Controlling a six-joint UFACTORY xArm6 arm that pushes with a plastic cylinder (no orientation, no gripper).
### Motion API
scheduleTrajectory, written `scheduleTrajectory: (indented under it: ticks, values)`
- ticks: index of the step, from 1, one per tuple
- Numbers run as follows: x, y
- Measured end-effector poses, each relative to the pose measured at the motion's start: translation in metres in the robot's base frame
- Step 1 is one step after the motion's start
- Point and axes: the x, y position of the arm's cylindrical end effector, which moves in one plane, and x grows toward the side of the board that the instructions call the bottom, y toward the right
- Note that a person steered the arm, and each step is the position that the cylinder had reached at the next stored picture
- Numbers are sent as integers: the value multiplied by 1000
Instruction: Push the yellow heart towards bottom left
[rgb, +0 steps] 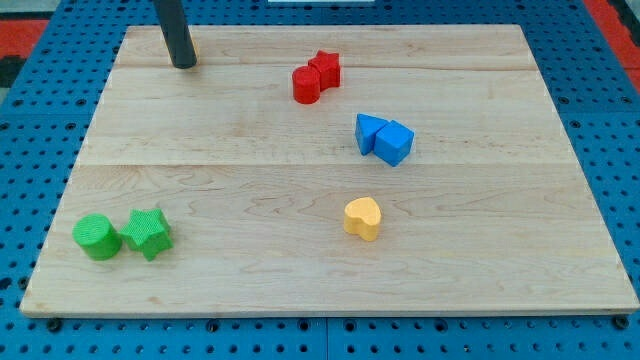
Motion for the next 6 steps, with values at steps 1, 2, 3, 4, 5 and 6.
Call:
scheduleTrajectory:
  ticks: [1, 2, 3, 4, 5, 6]
  values:
    - [41, 63]
    - [125, 161]
    - [202, 252]
    - [263, 328]
    - [279, 283]
    - [250, 179]
